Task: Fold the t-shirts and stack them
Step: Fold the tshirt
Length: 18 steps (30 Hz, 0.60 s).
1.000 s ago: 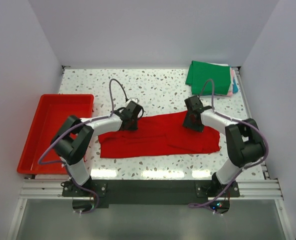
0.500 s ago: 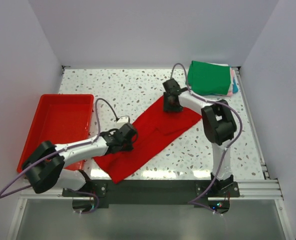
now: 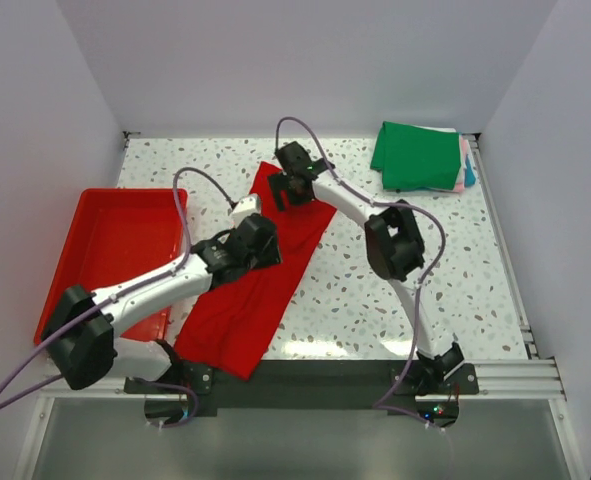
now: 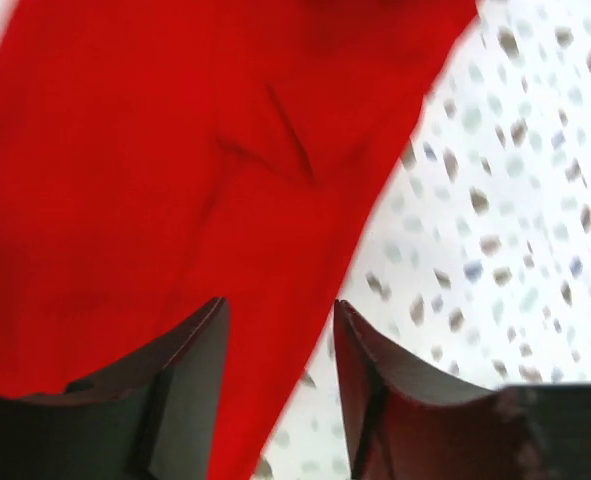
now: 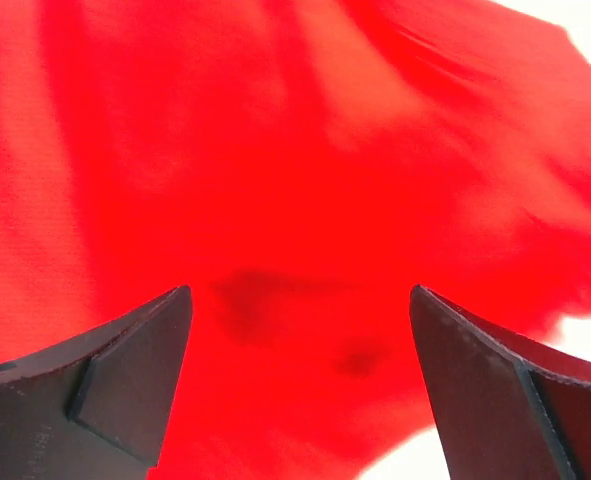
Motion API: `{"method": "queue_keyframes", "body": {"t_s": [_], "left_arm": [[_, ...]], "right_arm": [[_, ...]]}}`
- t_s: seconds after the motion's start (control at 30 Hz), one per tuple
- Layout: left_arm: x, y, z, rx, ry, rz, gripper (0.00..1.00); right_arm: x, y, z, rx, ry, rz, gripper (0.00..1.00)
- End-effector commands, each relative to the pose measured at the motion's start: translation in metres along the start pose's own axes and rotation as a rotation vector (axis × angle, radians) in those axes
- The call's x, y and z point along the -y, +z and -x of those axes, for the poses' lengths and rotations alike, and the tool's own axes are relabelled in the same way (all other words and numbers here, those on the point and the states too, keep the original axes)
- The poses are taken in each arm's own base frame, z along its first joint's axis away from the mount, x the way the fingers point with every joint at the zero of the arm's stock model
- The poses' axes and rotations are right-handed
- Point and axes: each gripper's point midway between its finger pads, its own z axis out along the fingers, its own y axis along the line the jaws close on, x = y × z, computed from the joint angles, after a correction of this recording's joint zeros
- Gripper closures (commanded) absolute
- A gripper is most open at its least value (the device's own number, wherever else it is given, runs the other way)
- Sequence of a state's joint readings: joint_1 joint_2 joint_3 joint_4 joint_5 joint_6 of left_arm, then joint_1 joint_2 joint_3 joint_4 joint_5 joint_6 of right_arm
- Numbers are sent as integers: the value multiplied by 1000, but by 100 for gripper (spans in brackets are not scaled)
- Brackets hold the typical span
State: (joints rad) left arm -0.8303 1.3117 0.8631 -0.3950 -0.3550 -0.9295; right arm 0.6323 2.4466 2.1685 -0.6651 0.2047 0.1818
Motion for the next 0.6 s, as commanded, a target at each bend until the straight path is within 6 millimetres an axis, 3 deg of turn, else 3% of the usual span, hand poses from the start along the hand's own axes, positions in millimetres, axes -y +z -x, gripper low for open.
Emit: {"method": "queue_keyframes", "body": {"t_s": [0.0,0.03,0.07,0.1,0.13,0.17,0.2,0.3,0.43,0.57], "left_arm": [[-16,19,39,66,95,102,51],[-12,23,43,53,155,95,55],[-14,37,32,3,201,113,57],[-15,42,25,-35,230,117,68],[-14,50,11,-90,265,106,72],[-12,53,4,-112,284,89,74],[-8,54,-4,-125,302,75,79],[-14,55,-22,-150,349,104,79],[-20,59,-41,-189,376,119,80],[-18,66,-53,-223,393,117,80]], "right_arm": [[63,-93,58,179,186,-88,6],[69,-93,43,153,248,-101,6],[72,-115,48,189,283,-85,7],[72,-117,41,178,303,-79,9],[69,-111,21,137,334,-82,13],[69,-117,17,137,355,-72,17],[64,-107,-7,81,360,-63,26],[59,-87,-28,48,392,-50,33],[61,-56,-46,-25,411,-74,40],[62,-24,-56,-75,434,-76,61]]}}
